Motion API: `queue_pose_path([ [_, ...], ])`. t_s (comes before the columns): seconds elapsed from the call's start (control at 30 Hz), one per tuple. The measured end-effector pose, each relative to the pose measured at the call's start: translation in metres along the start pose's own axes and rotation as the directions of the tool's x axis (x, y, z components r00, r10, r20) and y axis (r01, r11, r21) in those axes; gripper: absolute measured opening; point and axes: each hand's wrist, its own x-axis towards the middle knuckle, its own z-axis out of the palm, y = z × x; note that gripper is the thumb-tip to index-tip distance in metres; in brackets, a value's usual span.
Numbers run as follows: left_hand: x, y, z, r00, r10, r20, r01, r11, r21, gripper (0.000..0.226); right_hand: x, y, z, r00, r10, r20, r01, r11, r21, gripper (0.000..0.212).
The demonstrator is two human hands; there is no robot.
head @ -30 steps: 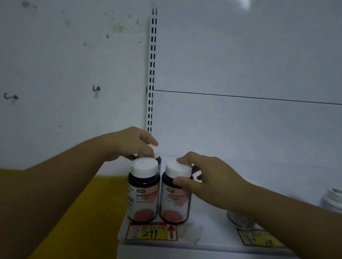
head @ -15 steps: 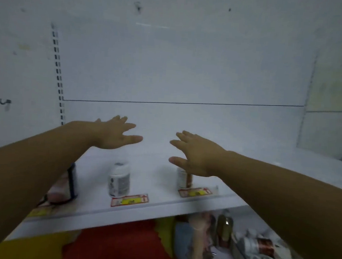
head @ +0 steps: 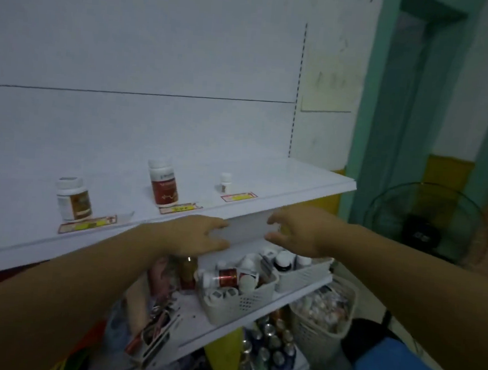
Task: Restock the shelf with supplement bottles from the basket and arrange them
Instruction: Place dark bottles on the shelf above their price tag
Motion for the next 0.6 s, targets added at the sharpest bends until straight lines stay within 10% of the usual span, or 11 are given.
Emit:
queue_pose_path([
  [0.6,0.264,0.006,0.177,0.982,-0.022,0.19,0.096,0.916,-0.391,0.025,0.076,0.228,0.184,0.921,0.291,0.259,-0.332,0.934,0.131,0.047],
])
